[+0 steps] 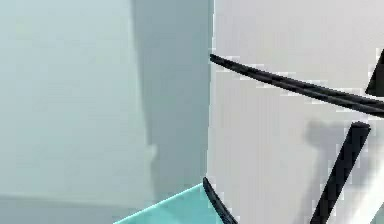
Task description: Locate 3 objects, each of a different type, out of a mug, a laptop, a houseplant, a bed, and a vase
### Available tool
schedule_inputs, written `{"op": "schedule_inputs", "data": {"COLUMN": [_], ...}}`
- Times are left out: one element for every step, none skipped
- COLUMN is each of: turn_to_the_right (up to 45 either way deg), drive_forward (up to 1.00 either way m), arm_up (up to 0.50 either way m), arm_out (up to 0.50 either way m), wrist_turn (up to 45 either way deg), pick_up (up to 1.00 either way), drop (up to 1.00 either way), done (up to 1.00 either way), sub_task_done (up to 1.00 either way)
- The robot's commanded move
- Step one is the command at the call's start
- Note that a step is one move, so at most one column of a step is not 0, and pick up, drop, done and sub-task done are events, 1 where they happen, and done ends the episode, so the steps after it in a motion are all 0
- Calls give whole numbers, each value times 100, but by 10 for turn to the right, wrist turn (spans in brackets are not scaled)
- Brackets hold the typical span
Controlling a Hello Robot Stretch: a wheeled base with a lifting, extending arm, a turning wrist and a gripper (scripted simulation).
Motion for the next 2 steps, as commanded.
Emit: {"op": "schedule_inputs", "data": {"turn_to_the_right": [-450,-450], "drive_forward": [0,0], "arm_up": [0,0], "arm_out": [0,0], "wrist_turn": [0,0], "pick_up": [0,0], "drop": [0,0], "done": [0,0], "sub_task_done": [0,0]}}
